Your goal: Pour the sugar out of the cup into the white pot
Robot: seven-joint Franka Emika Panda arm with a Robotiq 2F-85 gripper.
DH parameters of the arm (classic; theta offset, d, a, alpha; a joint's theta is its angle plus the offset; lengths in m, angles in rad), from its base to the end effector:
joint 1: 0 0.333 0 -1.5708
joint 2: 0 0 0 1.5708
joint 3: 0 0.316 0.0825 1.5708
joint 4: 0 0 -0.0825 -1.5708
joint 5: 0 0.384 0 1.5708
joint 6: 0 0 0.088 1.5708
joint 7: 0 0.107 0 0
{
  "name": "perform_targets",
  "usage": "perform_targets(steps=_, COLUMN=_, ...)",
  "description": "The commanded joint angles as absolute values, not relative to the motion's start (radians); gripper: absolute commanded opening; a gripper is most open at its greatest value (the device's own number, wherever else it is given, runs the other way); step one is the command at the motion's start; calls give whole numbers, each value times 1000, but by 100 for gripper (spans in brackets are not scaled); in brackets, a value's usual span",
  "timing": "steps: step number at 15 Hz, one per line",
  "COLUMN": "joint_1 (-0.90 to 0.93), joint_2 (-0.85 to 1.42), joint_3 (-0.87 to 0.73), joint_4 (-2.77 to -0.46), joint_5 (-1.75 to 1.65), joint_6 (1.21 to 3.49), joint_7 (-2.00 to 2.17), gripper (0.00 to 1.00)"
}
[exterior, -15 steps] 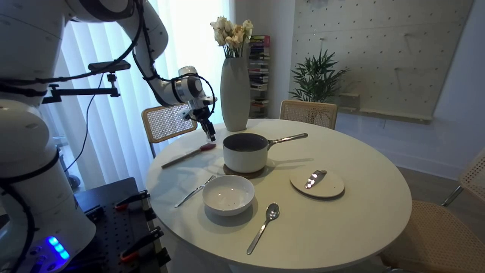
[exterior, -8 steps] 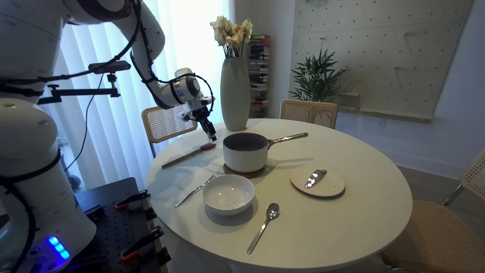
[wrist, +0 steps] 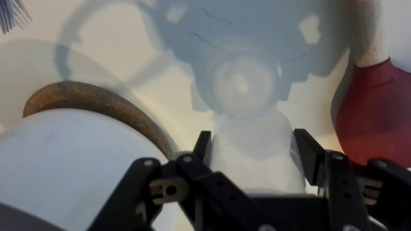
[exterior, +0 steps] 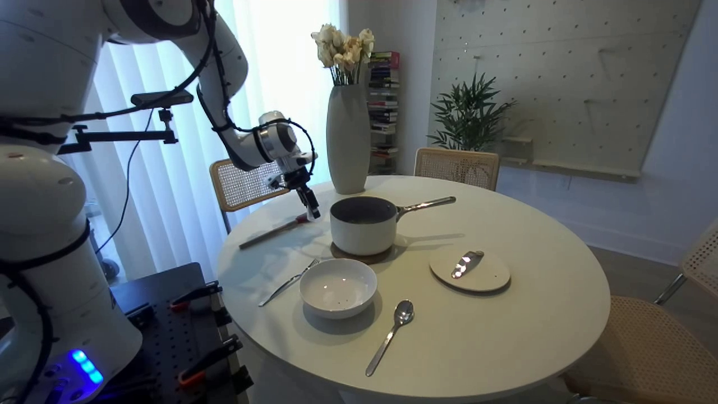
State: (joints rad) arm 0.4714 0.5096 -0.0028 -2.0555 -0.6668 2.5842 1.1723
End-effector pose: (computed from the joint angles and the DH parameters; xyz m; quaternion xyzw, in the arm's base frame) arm 0.5226 0.2771 0.1842 0.9820 -0.0663 0.1351 0.1138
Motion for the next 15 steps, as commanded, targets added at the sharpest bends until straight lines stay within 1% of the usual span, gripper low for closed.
perform_targets(steps=1, joint_1=483, joint_2=514, joint_3=-21, joint_4=-2065, joint_5=-689, joint_6=2609, joint_7=1225, gripper=41)
perform_targets(steps=15, joint_1=486, joint_2=547, joint_3=-45, joint_4=-2079, joint_5=-682, joint_6=2659, joint_7=1243, gripper=41)
